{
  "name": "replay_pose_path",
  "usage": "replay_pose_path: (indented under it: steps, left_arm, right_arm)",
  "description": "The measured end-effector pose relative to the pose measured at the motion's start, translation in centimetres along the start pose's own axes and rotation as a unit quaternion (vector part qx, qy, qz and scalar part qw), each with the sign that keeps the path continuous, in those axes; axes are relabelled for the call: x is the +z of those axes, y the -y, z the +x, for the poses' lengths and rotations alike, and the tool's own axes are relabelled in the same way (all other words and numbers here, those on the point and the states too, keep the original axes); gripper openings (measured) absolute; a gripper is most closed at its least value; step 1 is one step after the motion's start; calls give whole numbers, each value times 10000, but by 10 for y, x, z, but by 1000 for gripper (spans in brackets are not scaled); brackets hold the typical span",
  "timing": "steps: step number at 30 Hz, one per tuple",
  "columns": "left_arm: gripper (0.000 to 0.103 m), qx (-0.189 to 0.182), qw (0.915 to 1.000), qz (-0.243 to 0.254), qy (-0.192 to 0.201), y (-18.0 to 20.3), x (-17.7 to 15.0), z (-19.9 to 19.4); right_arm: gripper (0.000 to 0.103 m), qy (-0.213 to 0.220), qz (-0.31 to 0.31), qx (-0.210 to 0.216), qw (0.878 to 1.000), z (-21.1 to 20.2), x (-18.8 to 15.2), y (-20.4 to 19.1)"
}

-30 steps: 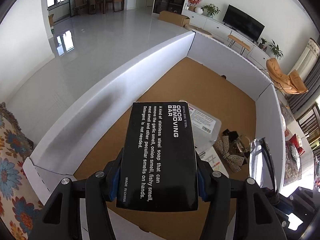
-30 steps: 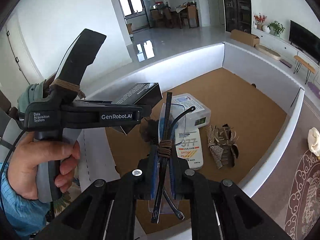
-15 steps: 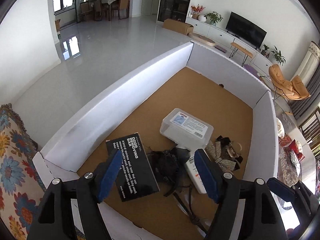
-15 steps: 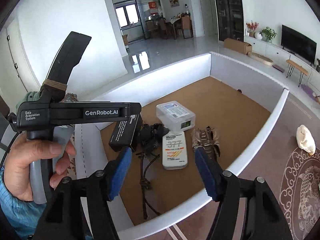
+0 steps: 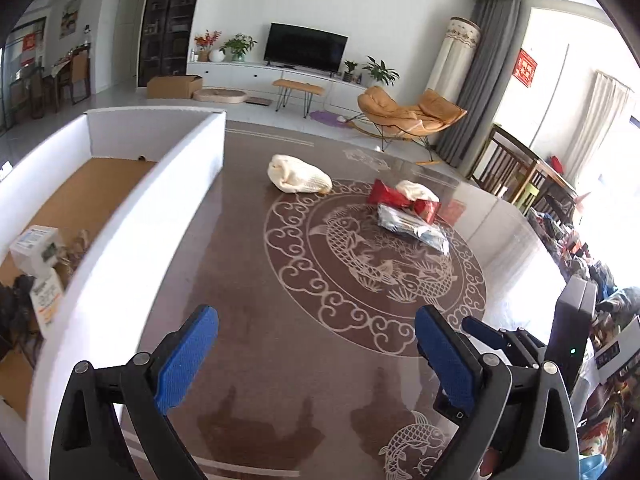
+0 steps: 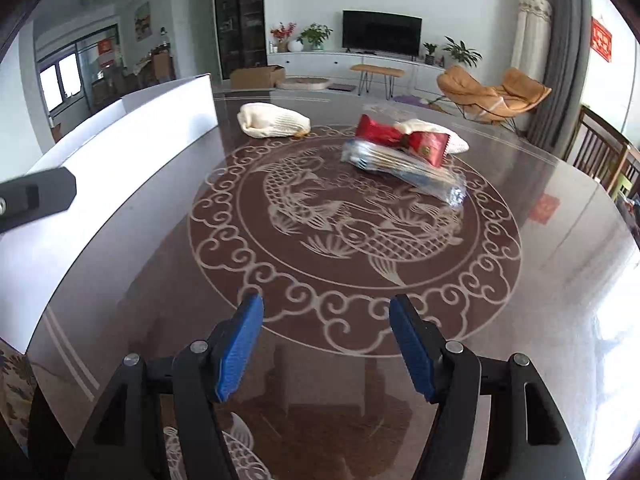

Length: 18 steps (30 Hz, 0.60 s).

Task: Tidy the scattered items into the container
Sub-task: 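Withdraw both open tools back over the table items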

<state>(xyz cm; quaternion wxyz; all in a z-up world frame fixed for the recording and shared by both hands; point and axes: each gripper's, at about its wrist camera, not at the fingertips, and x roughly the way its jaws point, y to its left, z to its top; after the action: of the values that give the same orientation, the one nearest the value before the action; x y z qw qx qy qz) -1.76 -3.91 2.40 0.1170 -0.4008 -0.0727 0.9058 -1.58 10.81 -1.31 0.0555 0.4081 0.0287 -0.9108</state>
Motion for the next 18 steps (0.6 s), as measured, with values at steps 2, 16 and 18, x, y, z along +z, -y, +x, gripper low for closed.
replay_pose_path:
  steps: [2, 16, 18]
  left_arm:
    - [100, -15, 9995, 188, -264, 18, -13, 29]
    - [100, 136, 9992, 127, -367, 12, -30, 66]
    - [100, 139, 9993, 103, -328, 12, -29, 67]
  right_arm:
    - [67, -70, 254, -132, 9996, -3, -2, 28]
    - [67, -185, 683, -156, 9974, 9, -13, 51]
    - [67, -183, 681, -107, 9975, 9, -13, 50]
